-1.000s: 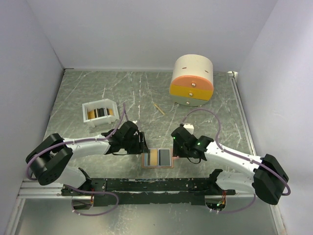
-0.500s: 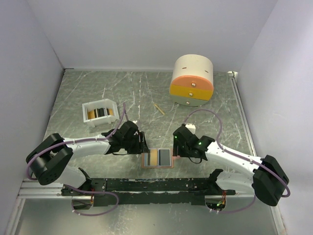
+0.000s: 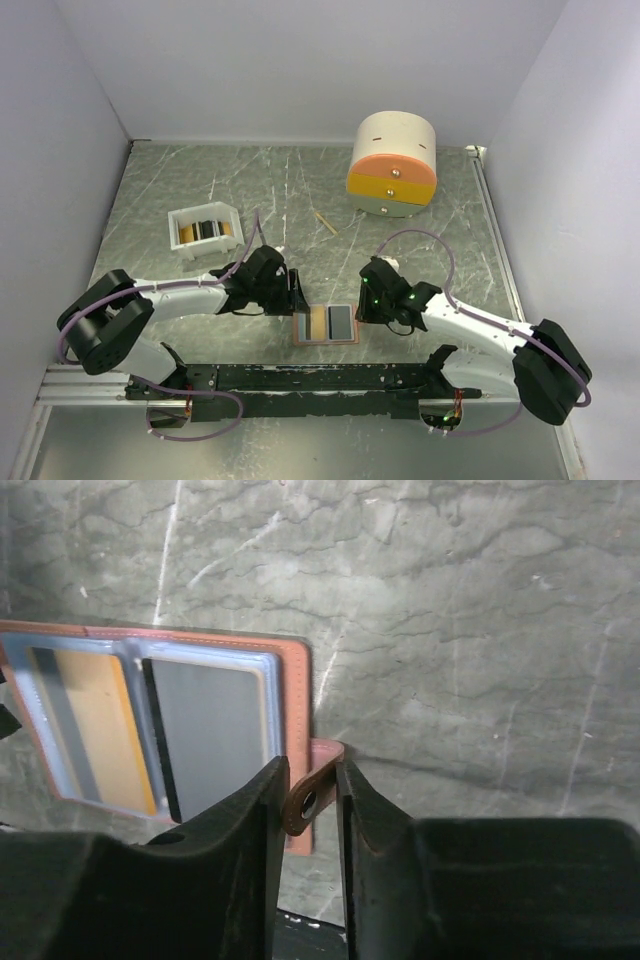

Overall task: Put the credit cards into the card holder
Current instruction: Close the card holder at the center of the board.

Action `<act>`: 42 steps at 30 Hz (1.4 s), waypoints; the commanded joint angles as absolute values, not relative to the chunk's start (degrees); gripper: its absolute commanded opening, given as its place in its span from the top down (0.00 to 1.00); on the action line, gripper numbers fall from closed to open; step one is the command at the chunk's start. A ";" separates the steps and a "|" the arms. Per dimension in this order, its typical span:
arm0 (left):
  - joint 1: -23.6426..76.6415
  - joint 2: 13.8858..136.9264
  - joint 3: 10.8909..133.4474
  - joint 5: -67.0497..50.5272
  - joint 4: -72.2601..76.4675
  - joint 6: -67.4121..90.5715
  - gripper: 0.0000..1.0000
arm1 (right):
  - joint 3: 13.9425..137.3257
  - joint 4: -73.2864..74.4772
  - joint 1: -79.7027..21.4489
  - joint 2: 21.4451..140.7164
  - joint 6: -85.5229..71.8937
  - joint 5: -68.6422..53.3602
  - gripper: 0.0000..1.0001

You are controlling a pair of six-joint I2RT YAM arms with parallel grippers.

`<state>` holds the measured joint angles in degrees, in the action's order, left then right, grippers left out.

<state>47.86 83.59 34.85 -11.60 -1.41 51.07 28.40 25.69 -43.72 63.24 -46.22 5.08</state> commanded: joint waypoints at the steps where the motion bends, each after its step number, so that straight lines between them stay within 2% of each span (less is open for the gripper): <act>1: 48.24 82.08 34.36 -16.66 3.04 53.48 0.36 | 26.38 20.37 -43.46 61.90 -46.03 1.59 0.78; 5: 48.25 79.63 33.35 -20.33 6.99 55.87 0.36 | 24.95 16.82 -43.42 63.38 -46.43 -0.97 0.83; 12: 48.25 77.75 32.18 -26.32 14.67 59.65 0.38 | 23.52 11.51 -43.58 65.27 -47.45 -4.11 0.85; 22: 48.25 78.05 32.95 -25.88 14.07 58.49 0.39 | 25.38 3.17 -44.53 71.48 -49.13 -7.86 0.88; 29: 48.19 82.49 33.37 -25.46 13.98 56.77 0.42 | 29.17 12.81 -44.80 70.15 -45.76 -1.81 0.89; 33: 48.25 84.32 34.00 -25.73 14.04 56.21 0.43 | 29.09 17.09 -44.75 66.19 -44.93 0.13 0.82; 36: 48.25 85.68 34.10 -26.28 15.11 56.30 0.48 | 28.15 16.79 -44.80 64.66 -44.93 0.08 0.88; 42: 48.25 88.28 34.32 -28.07 17.11 56.46 0.44 | 27.75 15.73 -44.82 64.37 -45.00 -0.67 0.92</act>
<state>47.86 86.78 32.95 -25.67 13.87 57.41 28.05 15.03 -44.64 64.90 -45.78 -1.65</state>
